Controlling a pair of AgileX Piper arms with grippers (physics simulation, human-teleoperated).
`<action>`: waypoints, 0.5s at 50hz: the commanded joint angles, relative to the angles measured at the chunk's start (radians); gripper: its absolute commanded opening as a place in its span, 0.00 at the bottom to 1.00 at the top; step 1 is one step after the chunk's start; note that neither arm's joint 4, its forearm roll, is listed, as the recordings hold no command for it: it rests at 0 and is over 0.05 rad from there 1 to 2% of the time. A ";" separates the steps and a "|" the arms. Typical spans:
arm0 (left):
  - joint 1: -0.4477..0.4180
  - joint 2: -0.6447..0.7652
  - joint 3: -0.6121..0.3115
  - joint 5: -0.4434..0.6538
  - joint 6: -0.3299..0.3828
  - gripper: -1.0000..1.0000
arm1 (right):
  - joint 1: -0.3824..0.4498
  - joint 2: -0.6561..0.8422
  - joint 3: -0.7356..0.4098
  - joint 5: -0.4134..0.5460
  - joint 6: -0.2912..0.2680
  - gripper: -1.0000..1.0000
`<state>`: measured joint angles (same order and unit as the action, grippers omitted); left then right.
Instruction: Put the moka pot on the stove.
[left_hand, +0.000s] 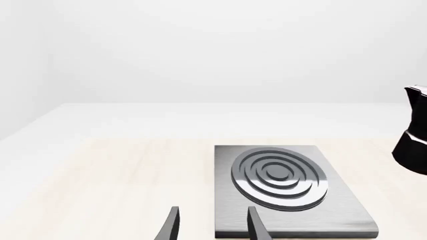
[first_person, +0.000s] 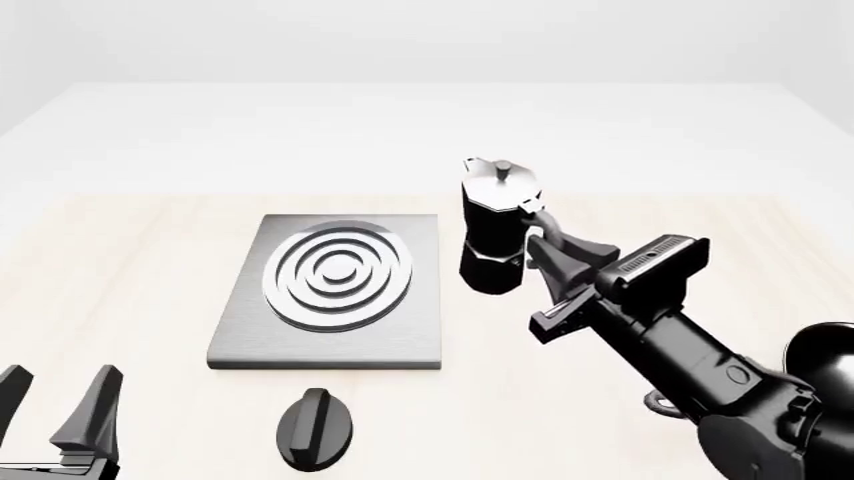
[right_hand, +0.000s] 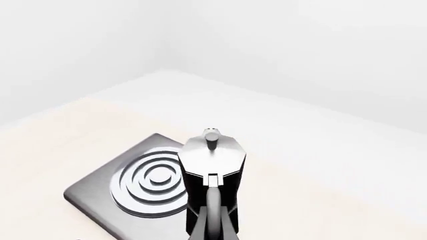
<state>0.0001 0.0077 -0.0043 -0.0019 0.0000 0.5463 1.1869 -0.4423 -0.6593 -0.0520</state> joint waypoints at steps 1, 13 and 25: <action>0.000 0.000 0.000 0.000 0.000 1.00 | 0.029 0.037 -0.058 -0.001 -0.008 0.00; 0.000 0.000 0.000 0.000 0.000 1.00 | 0.052 0.111 -0.108 -0.031 -0.015 0.00; 0.000 0.000 0.000 0.000 0.000 1.00 | 0.067 0.193 -0.170 -0.064 -0.017 0.00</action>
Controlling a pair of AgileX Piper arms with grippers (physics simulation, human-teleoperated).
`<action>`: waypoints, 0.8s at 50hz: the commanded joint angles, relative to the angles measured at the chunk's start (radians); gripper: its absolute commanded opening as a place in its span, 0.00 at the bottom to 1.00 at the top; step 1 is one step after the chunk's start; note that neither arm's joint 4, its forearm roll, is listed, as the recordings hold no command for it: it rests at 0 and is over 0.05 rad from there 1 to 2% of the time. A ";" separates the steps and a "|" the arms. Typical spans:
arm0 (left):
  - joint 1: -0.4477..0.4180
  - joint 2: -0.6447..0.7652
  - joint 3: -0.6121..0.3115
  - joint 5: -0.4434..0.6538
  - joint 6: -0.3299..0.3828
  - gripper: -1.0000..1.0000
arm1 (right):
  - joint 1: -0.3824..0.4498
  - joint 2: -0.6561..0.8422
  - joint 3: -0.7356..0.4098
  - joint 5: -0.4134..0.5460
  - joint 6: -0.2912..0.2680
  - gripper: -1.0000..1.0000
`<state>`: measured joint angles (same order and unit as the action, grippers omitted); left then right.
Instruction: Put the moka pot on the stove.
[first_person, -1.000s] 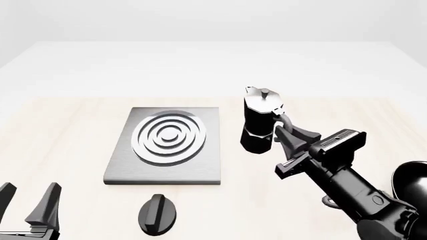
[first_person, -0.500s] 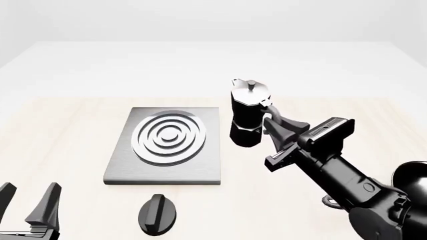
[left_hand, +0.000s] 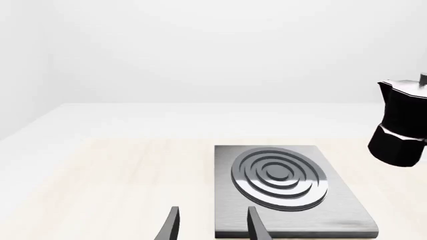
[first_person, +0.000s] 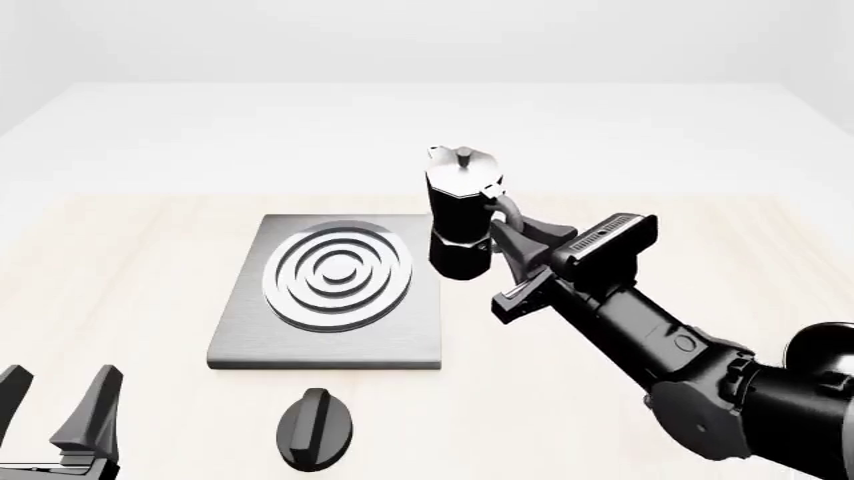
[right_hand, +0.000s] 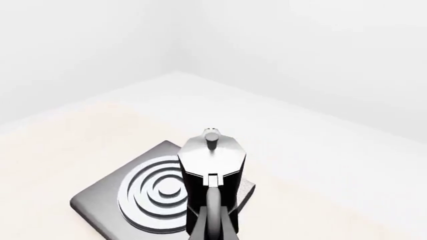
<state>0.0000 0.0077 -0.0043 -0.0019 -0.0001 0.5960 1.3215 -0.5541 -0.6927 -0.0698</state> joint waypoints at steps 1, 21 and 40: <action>0.000 0.000 0.000 0.000 0.000 1.00 | 0.018 0.064 -0.061 -0.034 0.000 0.00; 0.000 0.000 0.000 0.000 0.000 1.00 | 0.048 0.163 -0.122 -0.080 -0.005 0.00; 0.000 0.000 0.000 0.000 0.000 1.00 | 0.068 0.274 -0.199 -0.120 -0.003 0.00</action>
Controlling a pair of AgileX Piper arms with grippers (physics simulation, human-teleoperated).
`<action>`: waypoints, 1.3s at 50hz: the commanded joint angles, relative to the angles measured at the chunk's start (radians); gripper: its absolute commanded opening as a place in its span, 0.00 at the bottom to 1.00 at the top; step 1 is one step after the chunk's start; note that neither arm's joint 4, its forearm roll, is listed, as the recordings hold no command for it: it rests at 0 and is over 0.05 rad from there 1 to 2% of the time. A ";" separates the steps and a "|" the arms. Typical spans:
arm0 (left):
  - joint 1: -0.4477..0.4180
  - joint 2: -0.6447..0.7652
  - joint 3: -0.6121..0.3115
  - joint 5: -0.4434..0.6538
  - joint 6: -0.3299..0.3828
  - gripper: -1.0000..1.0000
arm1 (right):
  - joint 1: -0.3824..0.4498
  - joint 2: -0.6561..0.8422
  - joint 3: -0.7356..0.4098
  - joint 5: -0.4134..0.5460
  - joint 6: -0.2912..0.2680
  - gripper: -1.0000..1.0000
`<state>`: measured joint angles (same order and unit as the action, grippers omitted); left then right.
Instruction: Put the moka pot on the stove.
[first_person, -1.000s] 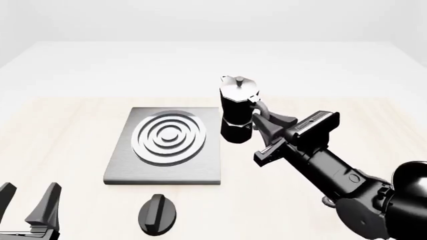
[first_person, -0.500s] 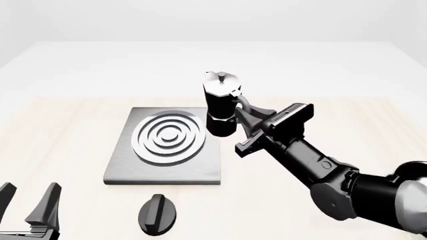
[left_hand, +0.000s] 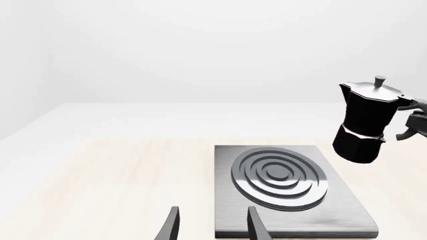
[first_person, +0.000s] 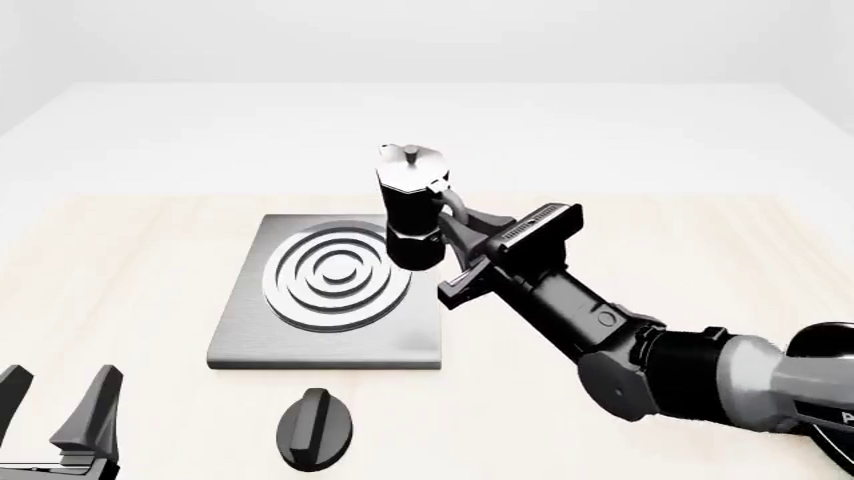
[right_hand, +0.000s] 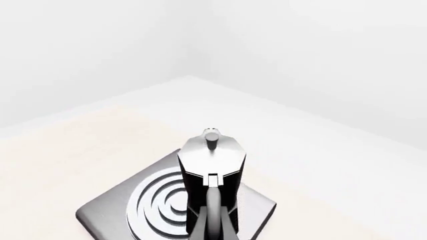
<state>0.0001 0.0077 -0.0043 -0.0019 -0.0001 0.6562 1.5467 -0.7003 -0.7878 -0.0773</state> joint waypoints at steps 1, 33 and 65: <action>0.000 0.000 0.000 0.000 0.000 1.00 | 0.010 0.052 -0.054 -0.026 0.003 0.00; 0.000 0.000 0.000 0.000 0.000 1.00 | 0.057 0.203 -0.185 -0.059 0.010 0.00; 0.000 0.000 0.000 0.000 0.000 1.00 | 0.073 0.340 -0.325 -0.076 0.034 0.00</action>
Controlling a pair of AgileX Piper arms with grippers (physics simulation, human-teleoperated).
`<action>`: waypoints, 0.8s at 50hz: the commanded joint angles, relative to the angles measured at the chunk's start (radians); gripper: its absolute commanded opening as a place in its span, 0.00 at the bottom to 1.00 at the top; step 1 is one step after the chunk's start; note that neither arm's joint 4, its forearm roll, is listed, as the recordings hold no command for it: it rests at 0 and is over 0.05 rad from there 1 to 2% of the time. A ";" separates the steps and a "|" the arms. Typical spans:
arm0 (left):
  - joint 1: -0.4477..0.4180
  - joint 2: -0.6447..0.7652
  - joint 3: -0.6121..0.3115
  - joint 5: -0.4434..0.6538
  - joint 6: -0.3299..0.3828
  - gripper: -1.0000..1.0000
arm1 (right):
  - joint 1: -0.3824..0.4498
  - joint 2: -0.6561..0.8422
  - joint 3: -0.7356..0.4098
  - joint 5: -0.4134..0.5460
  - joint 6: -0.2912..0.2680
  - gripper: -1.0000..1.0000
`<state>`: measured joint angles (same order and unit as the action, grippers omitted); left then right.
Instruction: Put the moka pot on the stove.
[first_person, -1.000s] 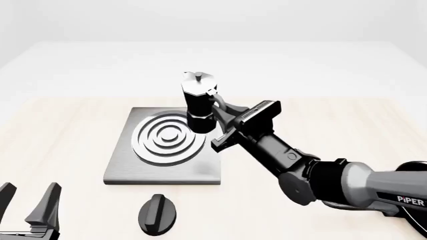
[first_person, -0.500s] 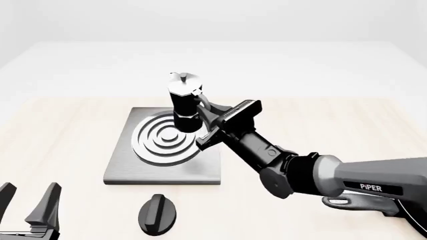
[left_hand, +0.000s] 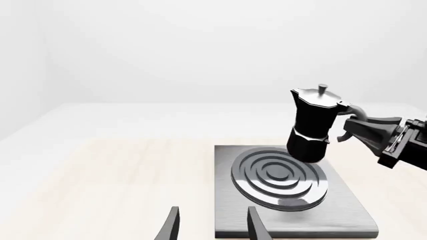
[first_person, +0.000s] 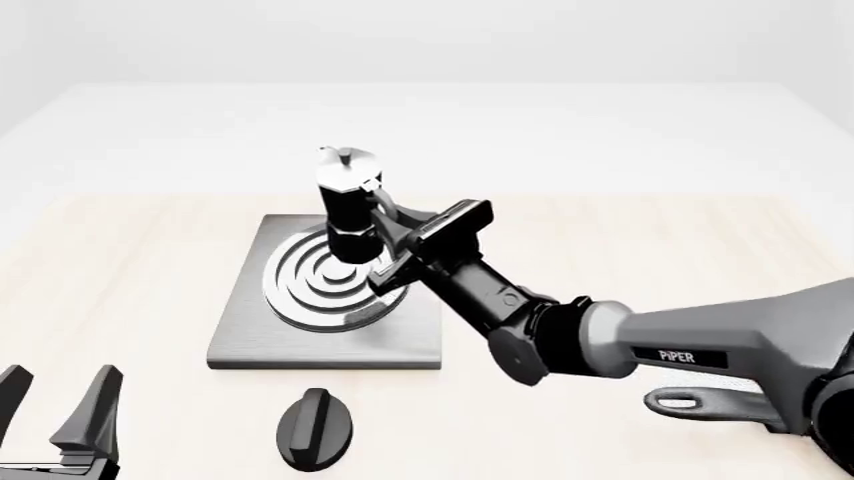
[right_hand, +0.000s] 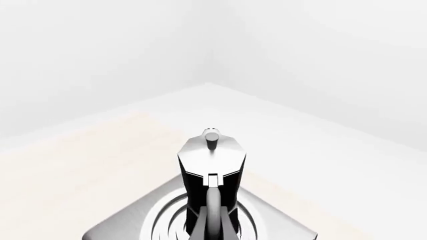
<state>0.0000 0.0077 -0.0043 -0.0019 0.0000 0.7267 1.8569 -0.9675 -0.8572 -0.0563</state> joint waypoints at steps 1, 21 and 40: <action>0.000 0.000 0.000 0.000 0.000 1.00 | 0.004 0.033 -0.061 -0.007 0.013 0.00; 0.000 0.000 0.000 0.000 0.000 1.00 | 0.015 0.128 -0.131 -0.007 0.034 0.00; 0.000 0.000 0.000 0.000 -0.001 1.00 | 0.013 0.131 -0.155 0.048 0.045 0.00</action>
<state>0.0001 0.0077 -0.0043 -0.0019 -0.0001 0.7404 1.9892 -1.0946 -0.8323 -0.0219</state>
